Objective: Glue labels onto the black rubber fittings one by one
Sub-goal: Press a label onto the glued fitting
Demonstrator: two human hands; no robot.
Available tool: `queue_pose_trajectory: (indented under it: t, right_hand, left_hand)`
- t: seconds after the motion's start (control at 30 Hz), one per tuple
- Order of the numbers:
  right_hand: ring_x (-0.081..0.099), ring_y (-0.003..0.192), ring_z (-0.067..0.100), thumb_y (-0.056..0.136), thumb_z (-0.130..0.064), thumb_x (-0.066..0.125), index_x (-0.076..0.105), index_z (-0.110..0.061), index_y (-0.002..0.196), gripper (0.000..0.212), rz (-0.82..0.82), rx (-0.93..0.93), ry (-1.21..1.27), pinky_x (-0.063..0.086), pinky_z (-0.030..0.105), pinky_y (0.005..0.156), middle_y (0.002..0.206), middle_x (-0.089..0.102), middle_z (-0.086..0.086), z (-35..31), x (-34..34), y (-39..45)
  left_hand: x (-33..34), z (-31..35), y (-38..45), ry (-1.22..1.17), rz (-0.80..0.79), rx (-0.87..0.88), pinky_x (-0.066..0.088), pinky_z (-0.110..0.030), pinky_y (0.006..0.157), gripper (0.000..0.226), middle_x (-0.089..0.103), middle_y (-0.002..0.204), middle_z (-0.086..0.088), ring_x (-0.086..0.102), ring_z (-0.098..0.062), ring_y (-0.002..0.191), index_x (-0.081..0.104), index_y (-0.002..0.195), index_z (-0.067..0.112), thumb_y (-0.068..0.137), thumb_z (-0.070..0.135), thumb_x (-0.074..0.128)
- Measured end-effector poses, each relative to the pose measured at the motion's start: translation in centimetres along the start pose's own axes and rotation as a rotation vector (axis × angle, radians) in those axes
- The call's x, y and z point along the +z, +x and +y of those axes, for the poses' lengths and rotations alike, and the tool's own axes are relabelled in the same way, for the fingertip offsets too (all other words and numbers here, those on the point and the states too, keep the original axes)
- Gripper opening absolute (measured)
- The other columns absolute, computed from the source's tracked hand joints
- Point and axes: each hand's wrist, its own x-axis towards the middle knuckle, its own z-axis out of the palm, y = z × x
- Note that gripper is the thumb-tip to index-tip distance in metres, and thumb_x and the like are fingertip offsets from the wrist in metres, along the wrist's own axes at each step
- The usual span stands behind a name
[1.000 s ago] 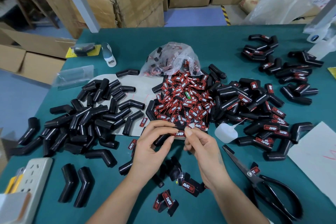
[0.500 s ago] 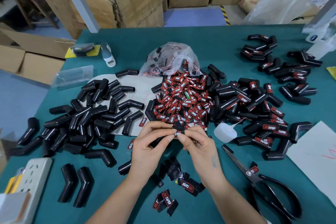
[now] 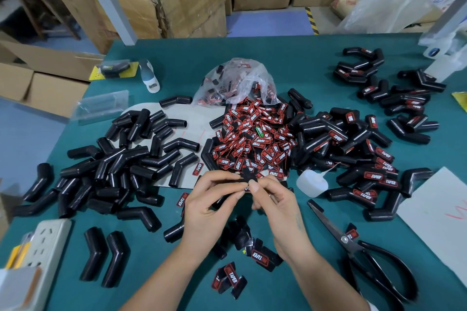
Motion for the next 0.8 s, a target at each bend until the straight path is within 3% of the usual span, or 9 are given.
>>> queue_pose_trajectory:
  t: [0.37, 0.63, 0.73, 0.8]
  right_hand:
    - [0.050, 0.069, 0.007, 0.094, -0.034, 0.065, 0.075, -0.034, 0.074, 0.023, 0.029, 0.007, -0.012, 0.044, 0.015, 0.070, 0.074, 0.051, -0.018, 0.4, 0.1, 0.0]
    - [0.049, 0.068, 0.004, 0.094, -0.035, 0.064, 0.076, -0.031, 0.074, 0.024, 0.066, 0.004, -0.026, 0.042, 0.015, 0.068, 0.073, 0.051, -0.019, 0.6, -0.1, 0.1]
    - [0.048, 0.068, 0.006, 0.095, -0.042, 0.064, 0.070, -0.033, 0.065, 0.032, 0.067, -0.002, -0.028, 0.041, 0.017, 0.069, 0.072, 0.050, -0.016, 0.8, -0.1, 0.2]
    - [0.047, 0.068, 0.009, 0.094, -0.048, 0.063, 0.062, -0.022, 0.059, 0.043, 0.077, 0.018, -0.023, 0.042, 0.018, 0.069, 0.072, 0.049, -0.010, 1.0, -0.3, 0.3]
  left_hand:
    - [0.1, 0.1, -0.2, 0.054, 0.019, 0.058, 0.057, -0.031, 0.092, 0.016, 0.072, 0.112, -0.007, 0.072, -0.023, 0.105, 0.082, 0.100, 0.007, 0.086, -0.002, 0.078]
    - [0.1, -0.2, -0.4, 0.082, 0.022, 0.075, 0.058, -0.038, 0.094, 0.014, 0.073, 0.113, -0.006, 0.073, -0.024, 0.105, 0.082, 0.100, 0.008, 0.088, 0.003, 0.079]
    - [0.2, -0.3, -0.4, 0.086, 0.023, 0.088, 0.057, -0.036, 0.094, 0.015, 0.072, 0.114, -0.006, 0.073, -0.024, 0.106, 0.082, 0.101, 0.008, 0.088, 0.002, 0.079]
    - [0.2, -0.3, -0.3, 0.093, 0.028, 0.097, 0.056, -0.035, 0.095, 0.015, 0.073, 0.113, -0.006, 0.073, -0.024, 0.105, 0.082, 0.100, 0.008, 0.087, 0.001, 0.079]
